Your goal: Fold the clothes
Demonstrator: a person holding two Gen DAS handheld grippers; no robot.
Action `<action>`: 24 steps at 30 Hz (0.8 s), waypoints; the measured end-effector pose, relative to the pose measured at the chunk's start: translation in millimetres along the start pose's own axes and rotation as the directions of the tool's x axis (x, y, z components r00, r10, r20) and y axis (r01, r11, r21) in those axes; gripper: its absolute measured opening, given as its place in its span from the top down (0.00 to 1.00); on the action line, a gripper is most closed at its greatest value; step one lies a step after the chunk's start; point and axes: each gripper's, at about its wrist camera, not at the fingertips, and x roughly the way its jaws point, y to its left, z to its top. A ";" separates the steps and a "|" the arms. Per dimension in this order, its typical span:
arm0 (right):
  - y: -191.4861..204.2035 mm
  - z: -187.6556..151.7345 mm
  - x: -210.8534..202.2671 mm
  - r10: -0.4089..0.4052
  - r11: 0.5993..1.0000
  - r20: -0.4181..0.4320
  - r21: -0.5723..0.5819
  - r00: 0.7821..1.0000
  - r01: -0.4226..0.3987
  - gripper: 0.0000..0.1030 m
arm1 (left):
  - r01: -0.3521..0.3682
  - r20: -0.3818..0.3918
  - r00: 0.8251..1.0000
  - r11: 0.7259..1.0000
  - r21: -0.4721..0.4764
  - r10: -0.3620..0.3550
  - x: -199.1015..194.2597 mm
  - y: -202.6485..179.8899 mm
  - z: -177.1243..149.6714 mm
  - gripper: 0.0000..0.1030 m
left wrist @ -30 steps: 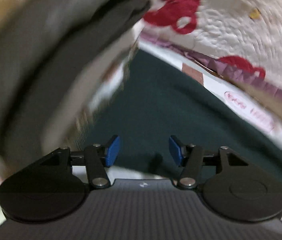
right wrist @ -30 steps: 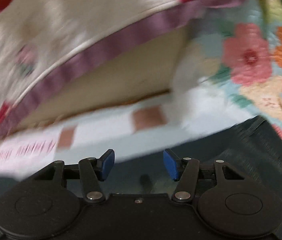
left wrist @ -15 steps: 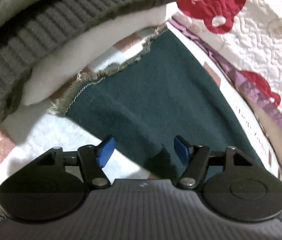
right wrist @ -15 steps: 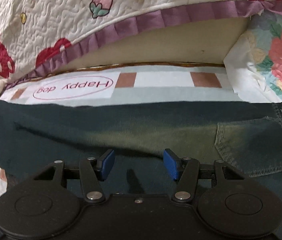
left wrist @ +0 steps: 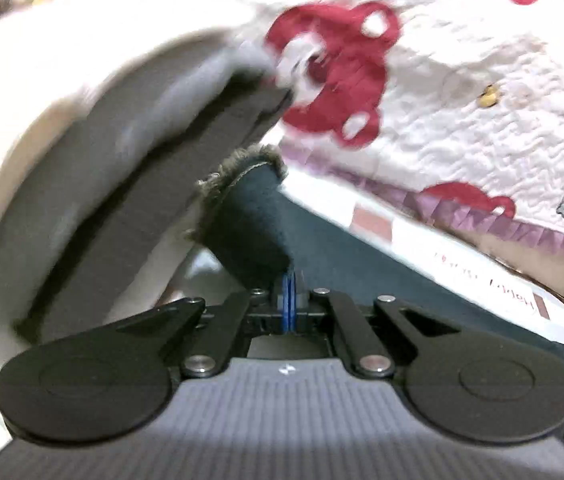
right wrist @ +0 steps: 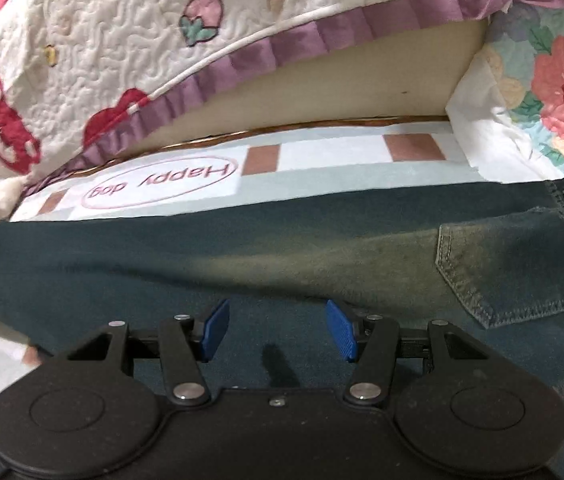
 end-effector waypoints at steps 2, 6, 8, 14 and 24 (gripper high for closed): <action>4.3 -8.6 4.7 -0.031 0.999 -0.063 -0.043 0.998 0.028 0.42 | -0.044 -0.088 0.995 0.999 -0.029 0.041 21.2 15.3 -13.3 0.99; 13.1 -27.2 16.8 -0.112 0.987 -0.189 -0.137 0.975 0.087 0.42 | -0.086 -0.098 0.991 0.996 0.034 0.089 31.3 16.4 -20.5 0.99; 13.6 -29.3 17.7 -0.106 0.988 -0.243 -0.132 0.964 0.076 0.42 | -0.086 -0.058 0.994 0.995 0.055 0.089 28.3 11.8 -14.6 0.99; 37.3 -40.9 0.2 -0.106 0.967 -0.214 -0.249 0.971 0.051 0.42 | -0.089 -0.075 0.993 0.995 0.050 0.092 33.7 18.8 -20.0 0.99; 91.7 -64.4 22.3 -0.101 0.831 -0.045 -0.554 0.994 0.059 0.43 | -0.045 -0.049 0.998 0.998 0.036 0.046 36.8 18.8 -13.4 0.99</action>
